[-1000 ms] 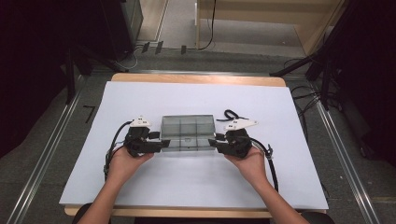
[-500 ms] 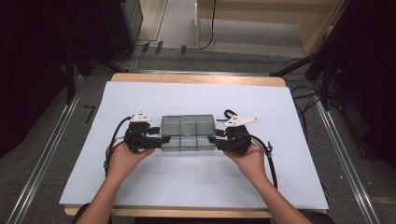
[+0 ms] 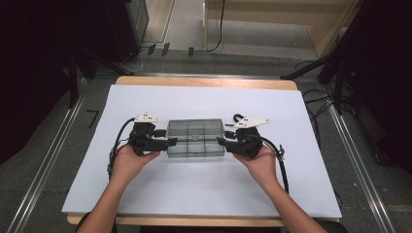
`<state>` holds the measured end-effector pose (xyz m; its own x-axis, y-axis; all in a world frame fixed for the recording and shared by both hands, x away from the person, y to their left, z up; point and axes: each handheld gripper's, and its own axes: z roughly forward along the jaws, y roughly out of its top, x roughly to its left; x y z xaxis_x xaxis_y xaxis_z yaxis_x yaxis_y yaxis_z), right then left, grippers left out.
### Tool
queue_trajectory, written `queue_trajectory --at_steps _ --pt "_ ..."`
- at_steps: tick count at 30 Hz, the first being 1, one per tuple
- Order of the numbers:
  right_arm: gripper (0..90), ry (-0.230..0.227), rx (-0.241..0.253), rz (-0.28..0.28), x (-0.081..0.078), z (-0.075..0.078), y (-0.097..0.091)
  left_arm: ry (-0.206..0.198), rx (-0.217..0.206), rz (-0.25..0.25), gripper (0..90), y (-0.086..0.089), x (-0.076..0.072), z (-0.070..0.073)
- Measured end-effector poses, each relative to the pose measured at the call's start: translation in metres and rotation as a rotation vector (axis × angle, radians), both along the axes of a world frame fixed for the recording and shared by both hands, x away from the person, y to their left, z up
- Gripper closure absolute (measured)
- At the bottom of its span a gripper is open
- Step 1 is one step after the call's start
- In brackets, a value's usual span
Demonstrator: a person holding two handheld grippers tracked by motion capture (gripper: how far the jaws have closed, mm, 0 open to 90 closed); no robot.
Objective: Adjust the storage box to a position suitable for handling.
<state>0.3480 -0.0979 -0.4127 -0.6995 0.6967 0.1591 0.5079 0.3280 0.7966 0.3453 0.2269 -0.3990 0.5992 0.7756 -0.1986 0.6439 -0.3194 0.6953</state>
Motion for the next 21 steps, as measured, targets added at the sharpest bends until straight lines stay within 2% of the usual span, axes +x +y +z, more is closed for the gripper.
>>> queue_trajectory --at_steps 10,12,21 --pt "60.7 -0.009 -0.009 -0.011 0.003 0.002 -0.002 0.006 0.01 -0.004 37.8 -0.001 0.002 0.004" --pt "60.7 -0.013 -0.01 -0.013 0.004 0.005 -0.002 0.001 -0.004 -0.001 37.8 -0.001 0.002 0.006" --pt "61.2 -0.034 -0.009 -0.014 0.009 0.011 0.0 -0.008 -0.011 0.001 37.9 0.0 0.008 0.013"
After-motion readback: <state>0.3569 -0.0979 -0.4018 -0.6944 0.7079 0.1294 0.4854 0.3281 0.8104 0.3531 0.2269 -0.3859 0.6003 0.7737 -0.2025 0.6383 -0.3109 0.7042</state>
